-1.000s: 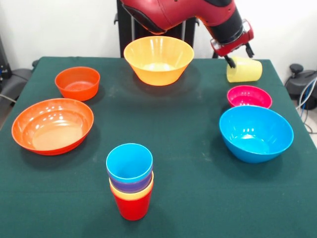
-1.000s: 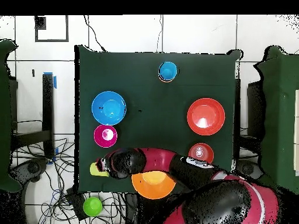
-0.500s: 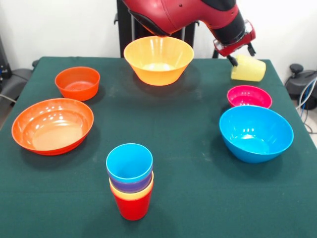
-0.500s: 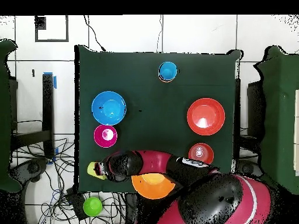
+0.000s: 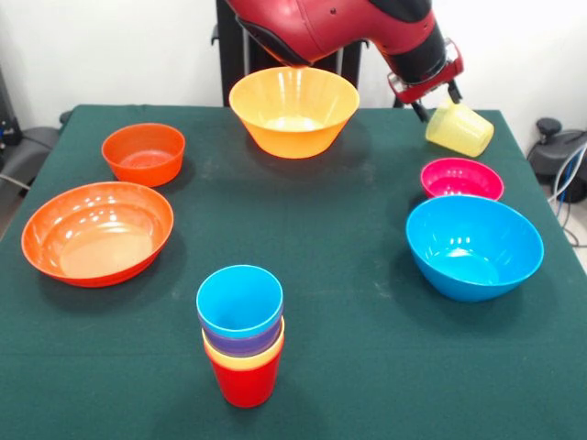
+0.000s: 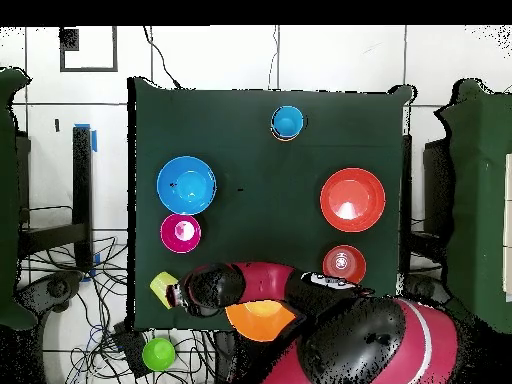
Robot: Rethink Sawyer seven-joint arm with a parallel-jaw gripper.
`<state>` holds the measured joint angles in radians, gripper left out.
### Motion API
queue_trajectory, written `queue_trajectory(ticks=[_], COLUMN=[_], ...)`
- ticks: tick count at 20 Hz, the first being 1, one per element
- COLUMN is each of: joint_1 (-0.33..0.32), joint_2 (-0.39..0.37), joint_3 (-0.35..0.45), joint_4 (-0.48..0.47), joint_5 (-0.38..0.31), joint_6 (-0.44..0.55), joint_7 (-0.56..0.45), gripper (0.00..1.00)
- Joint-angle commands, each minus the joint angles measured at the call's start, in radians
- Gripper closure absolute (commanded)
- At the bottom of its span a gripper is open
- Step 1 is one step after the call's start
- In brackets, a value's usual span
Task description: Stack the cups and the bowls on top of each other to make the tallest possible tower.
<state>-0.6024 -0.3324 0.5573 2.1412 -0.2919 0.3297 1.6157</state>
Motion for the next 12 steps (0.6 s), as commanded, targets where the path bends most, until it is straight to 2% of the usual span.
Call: queue_trajectory(ticks=[1, 12], joint_1=[0.030, 0.034], joint_2=[0.020, 0.026], joint_3=[-0.051, -0.056], joint_4=[-0.078, -0.080], joint_5=[-0.053, -0.042], joint_6=[0.061, 0.048], joint_7=[0.025, 0.038], gripper=[0.00, 0.00])
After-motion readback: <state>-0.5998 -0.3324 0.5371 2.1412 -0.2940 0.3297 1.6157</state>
